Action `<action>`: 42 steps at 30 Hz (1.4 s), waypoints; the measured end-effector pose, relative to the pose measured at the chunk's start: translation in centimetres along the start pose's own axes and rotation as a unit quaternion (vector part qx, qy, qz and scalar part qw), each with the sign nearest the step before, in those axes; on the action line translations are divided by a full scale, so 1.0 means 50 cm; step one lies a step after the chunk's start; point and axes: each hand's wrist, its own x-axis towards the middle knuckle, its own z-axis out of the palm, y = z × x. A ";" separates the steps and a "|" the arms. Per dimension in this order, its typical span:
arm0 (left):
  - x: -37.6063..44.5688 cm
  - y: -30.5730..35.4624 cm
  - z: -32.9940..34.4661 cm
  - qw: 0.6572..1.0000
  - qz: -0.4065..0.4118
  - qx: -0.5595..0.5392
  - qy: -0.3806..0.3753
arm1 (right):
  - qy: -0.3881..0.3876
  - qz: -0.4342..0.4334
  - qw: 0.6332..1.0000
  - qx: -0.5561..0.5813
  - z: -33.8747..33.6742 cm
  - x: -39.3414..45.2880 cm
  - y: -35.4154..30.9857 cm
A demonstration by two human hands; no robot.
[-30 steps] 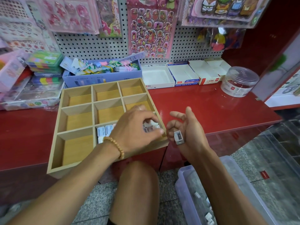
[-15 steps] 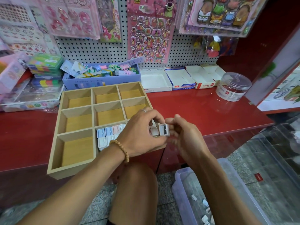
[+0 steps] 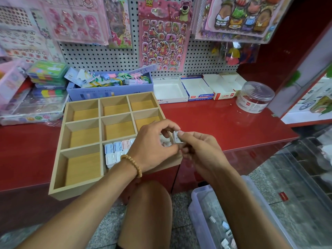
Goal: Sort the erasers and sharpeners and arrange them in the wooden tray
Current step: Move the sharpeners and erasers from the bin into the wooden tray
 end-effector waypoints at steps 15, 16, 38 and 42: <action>0.042 -0.051 0.001 0.977 -0.048 0.208 -0.025 | 0.033 -0.042 0.987 -0.153 -0.015 0.030 0.001; 0.044 -0.058 0.003 0.971 -0.063 0.229 -0.034 | 0.043 -0.045 0.984 -0.164 -0.025 0.030 0.003; 0.061 -0.085 0.051 0.927 -0.077 0.363 -0.058 | 0.109 -0.072 0.968 -0.214 -0.152 0.026 0.030; 0.061 -0.073 0.038 0.933 -0.090 0.347 -0.036 | 0.106 -0.074 0.967 -0.219 -0.159 0.019 0.028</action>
